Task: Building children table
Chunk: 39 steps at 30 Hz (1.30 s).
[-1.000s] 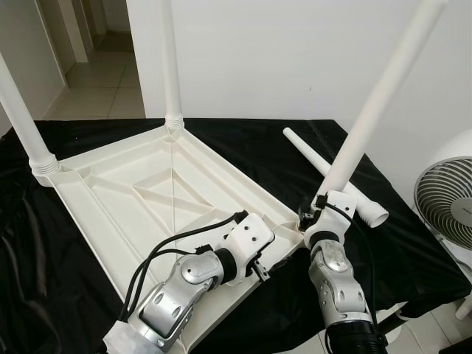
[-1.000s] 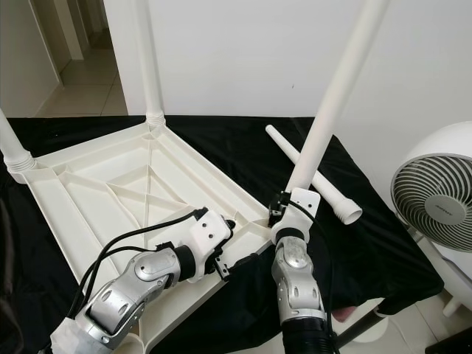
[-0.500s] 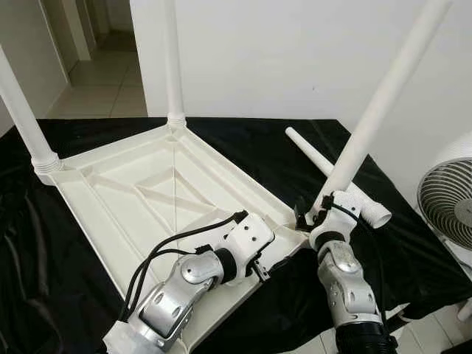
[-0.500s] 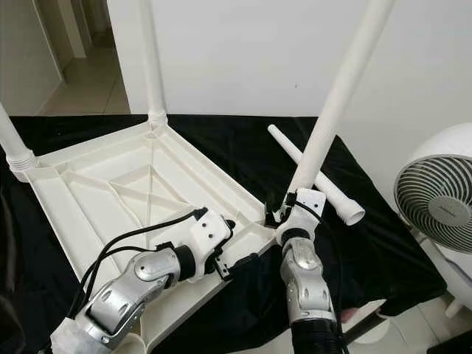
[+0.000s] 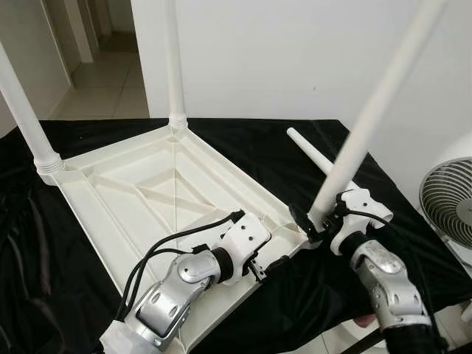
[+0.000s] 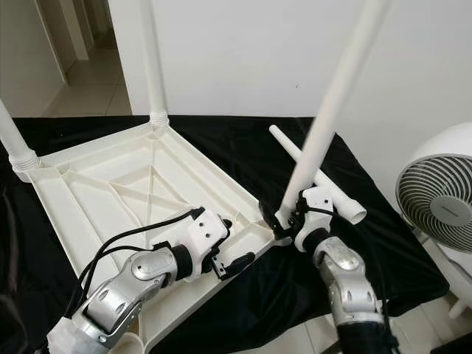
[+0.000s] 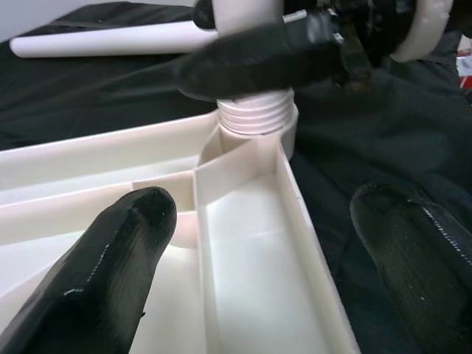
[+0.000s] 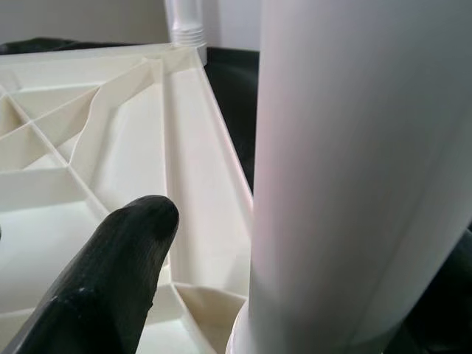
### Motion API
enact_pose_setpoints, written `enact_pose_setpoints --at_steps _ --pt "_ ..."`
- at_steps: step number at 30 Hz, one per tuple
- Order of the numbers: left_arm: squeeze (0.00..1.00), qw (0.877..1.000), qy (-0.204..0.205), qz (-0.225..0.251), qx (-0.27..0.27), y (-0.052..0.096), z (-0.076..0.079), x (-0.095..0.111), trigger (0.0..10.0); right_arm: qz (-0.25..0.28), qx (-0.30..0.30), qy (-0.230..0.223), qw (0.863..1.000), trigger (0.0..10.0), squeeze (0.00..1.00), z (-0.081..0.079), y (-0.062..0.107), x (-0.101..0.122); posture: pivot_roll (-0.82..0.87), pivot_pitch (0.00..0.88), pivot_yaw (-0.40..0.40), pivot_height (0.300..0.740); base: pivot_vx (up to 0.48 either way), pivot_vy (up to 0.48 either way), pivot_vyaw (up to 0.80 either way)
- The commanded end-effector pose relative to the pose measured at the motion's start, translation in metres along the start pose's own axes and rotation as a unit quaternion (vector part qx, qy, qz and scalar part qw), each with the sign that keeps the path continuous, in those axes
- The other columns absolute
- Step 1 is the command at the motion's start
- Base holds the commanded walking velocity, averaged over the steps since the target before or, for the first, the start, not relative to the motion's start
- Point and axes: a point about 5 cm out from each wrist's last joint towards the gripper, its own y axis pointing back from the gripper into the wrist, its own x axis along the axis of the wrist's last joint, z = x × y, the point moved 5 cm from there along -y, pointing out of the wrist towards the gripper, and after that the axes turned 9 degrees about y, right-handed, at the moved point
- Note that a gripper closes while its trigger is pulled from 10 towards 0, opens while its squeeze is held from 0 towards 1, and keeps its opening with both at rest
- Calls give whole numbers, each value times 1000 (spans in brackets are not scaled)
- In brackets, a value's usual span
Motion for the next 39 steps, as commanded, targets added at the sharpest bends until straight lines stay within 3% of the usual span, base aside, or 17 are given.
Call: enact_pose_setpoints --at_steps 1,2,3,4,16,26,30,39 --pt "0 1000 2 -5 -24 0 4 0 10000 -4 29 -6 1000 10000 0 -9 -2 -5 -1 0 -9 740 0 0 0" --pt "0 1000 1 -5 -23 0 3 1 10000 -7 40 -5 999 9098 0 -8 -3 -7 2 0 -11 740 0 0 0" --pt "0 1000 1 -5 -23 0 3 1 10000 -7 40 -5 999 9098 0 -8 -3 -7 2 0 -11 740 0 0 0" --pt "0 1000 1 -4 -19 0 2 1 10000 -17 58 -9 998 0 0 -8 -2 -12 7 0 -15 740 0 0 0" --pt "0 1000 1 -2 -8 2 -3 3 10000 -34 90 -33 995 0 0 -10 2 -23 18 3 -18 740 0 0 0" --pt "0 1000 3 -5 -9 4 -2 2 10000 -59 -14 -41 997 0 0 1 -5 -33 16 15 -16 740 0 0 0" --pt "0 1000 5 -5 -12 4 0 2 10000 -65 -47 -51 995 0 0 -2 -7 -33 12 23 -14 740 0 0 0" --pt "0 1000 8 -5 -16 3 3 1 10000 -92 -190 -79 974 0 0 -8 -9 -34 7 29 -29 740 0 0 0"
